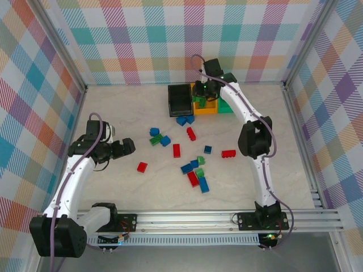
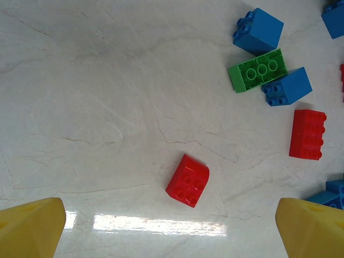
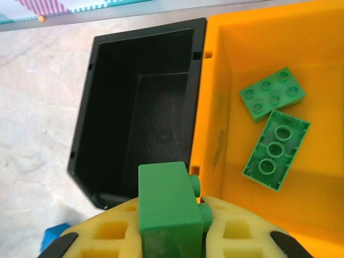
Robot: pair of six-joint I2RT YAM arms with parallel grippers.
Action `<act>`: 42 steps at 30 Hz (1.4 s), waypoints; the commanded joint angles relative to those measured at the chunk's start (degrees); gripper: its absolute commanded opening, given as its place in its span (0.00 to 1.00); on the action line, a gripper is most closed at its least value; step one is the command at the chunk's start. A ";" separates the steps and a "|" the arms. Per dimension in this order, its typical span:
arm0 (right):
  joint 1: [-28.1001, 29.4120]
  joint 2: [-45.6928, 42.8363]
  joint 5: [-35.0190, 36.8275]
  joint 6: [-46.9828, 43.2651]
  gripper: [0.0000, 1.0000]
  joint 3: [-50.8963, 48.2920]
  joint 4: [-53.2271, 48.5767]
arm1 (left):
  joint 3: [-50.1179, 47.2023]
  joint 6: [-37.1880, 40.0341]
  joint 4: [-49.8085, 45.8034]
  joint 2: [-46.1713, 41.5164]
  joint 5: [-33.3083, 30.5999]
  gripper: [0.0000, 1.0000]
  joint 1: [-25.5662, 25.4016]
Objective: Sort the legos into containers by color
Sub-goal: Place the lego in the container, then pick up the lego from the center of the table.
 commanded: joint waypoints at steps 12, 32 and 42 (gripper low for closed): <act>-0.26 -5.46 -0.66 -4.58 0.62 -10.73 -1.67 | -0.35 1.01 0.79 0.62 2.03 1.00 -0.61; 13.13 -38.87 -0.69 3.49 0.60 -71.05 7.81 | 0.74 2.57 1.67 6.56 4.21 1.00 -0.52; 15.09 -30.64 -2.25 4.48 0.60 -65.60 9.42 | 0.59 2.50 1.50 5.50 3.36 1.00 -0.46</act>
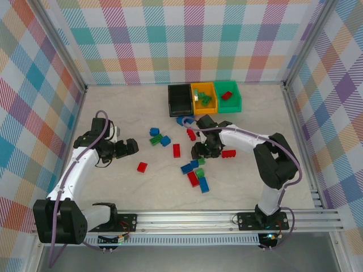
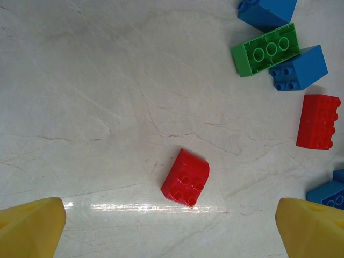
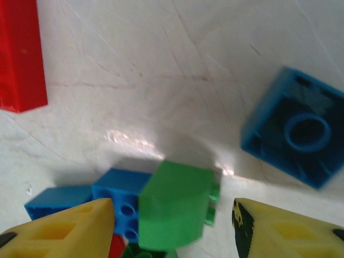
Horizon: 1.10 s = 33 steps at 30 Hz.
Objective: Sort the legos into containers by color
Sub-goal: Pick up the lego from the center of the table, then place the lego in the container.
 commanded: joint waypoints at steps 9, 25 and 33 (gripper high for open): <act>0.72 2.07 4.40 0.85 0.51 -2.08 -0.85 | 0.64 1.02 0.10 -1.31 0.04 1.00 -0.21; -0.76 -2.58 3.49 0.59 0.25 0.54 1.15 | 0.76 1.01 0.03 -0.93 -0.08 1.00 -0.20; -11.50 5.71 -0.99 -2.03 0.26 19.88 4.18 | 0.73 1.05 0.07 -1.00 -0.36 1.00 -0.22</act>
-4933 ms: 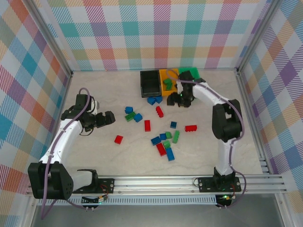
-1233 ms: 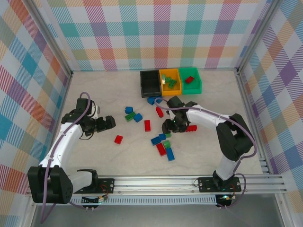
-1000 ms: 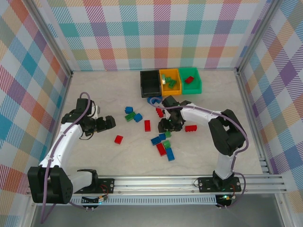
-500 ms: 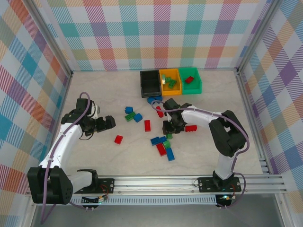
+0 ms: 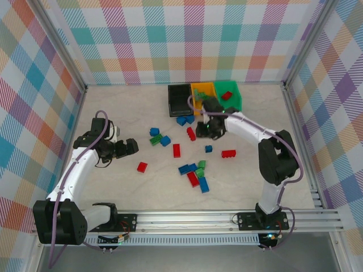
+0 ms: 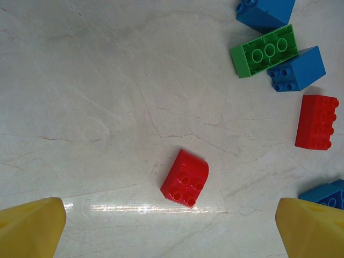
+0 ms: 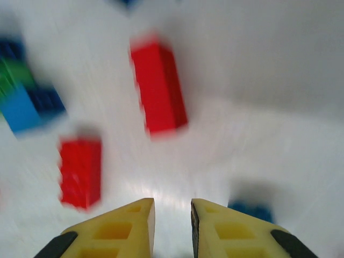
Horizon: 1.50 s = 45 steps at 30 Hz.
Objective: Sort the legos into containers by color
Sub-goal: Place the lego in the container, then pick up the lego from the center of the table.
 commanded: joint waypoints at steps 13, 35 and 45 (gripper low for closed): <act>-8.44 30.09 -1.56 -2.62 0.47 49.51 -10.22 | 0.68 0.94 -0.50 -2.40 -2.30 1.00 -0.32; 5.78 -13.45 -1.79 1.63 0.49 -20.78 -2.26 | 0.95 1.12 0.23 0.15 -0.37 1.00 -0.14; 9.12 -4.29 -1.21 2.52 0.52 -17.95 -1.12 | 0.74 1.12 0.14 -0.73 -0.54 1.00 -0.12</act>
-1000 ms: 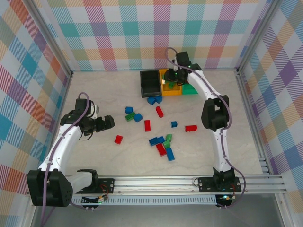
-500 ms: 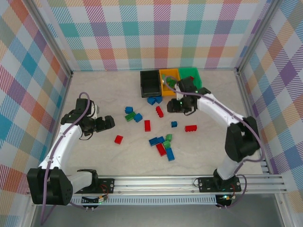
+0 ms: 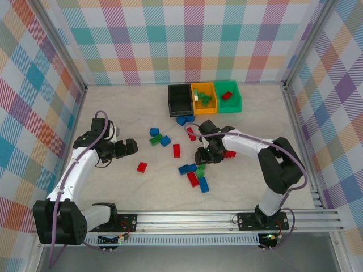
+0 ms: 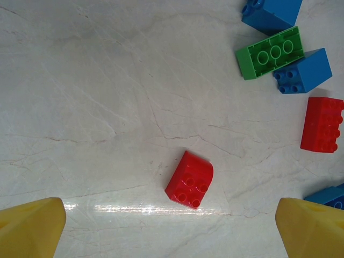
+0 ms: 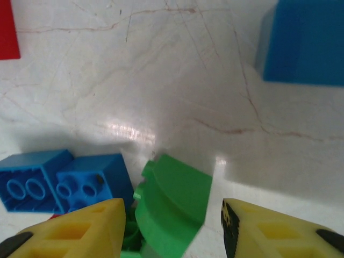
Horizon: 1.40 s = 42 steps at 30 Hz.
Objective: Sort the legos into containers by color
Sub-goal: Pick up the lego from the center of the table, then place the lego in the container.
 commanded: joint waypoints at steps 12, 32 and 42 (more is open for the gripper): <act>2.40 5.75 -0.71 3.38 0.44 1.06 0.54 | 0.80 1.12 0.23 -1.21 0.35 1.00 -0.11; -6.74 4.42 -2.04 -1.58 0.30 17.74 0.67 | 0.75 1.12 0.14 -0.87 0.11 1.00 -0.13; -16.20 25.41 -1.55 -4.23 0.37 52.05 -3.13 | 0.73 1.12 -0.21 -1.50 -1.03 1.00 -0.13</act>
